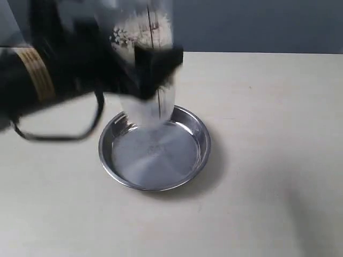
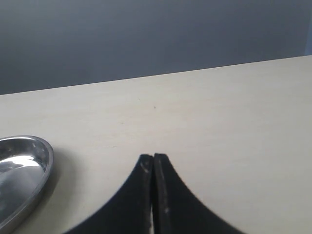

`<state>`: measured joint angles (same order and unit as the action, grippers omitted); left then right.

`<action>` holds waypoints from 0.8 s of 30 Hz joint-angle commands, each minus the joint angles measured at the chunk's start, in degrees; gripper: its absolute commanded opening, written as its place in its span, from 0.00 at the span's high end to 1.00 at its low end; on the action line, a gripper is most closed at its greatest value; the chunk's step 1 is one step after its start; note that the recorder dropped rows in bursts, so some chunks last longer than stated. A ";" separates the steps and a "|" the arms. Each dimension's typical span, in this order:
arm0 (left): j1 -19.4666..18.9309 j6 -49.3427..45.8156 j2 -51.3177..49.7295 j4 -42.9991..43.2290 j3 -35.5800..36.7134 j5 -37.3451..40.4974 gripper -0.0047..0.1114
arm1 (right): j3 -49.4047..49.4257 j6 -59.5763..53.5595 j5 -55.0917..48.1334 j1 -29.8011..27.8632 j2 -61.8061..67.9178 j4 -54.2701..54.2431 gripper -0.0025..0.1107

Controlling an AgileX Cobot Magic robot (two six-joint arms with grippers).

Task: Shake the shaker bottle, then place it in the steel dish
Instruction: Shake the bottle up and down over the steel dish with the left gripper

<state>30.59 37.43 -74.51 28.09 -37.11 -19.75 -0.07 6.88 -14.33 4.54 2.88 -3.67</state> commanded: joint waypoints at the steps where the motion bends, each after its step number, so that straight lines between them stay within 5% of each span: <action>1: 0.24 -1.86 2.56 -2.54 -3.00 -3.71 0.96 | 0.07 -0.20 0.81 0.13 0.10 0.15 0.99; 4: 0.39 -2.92 2.62 -2.87 -5.01 3.87 0.96 | 0.07 -0.20 0.81 0.13 0.10 0.15 0.99; 6: 0.26 -2.69 -5.40 -4.87 2.34 -0.08 0.96 | 0.07 -0.20 0.81 0.13 0.10 0.15 0.99; 11: -0.17 -3.90 2.89 -2.04 -5.80 -2.45 0.96 | 0.07 -0.20 0.81 0.13 0.10 0.15 0.99; 15: 0.07 -3.79 -8.11 -2.59 4.02 -1.30 0.96 | 0.07 -0.20 0.81 0.13 0.10 0.15 0.99; 20: -0.77 -7.52 2.60 -2.69 -5.48 -4.95 0.96 | 0.07 -0.20 0.95 0.13 0.10 0.15 0.99; 24: -0.63 -8.28 -4.76 -6.18 1.24 -1.34 0.96 | 0.07 -0.20 0.95 0.13 0.10 0.15 0.99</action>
<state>29.71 29.66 -73.76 24.45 -40.99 -22.80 -0.07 6.88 -14.20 4.54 2.88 -3.67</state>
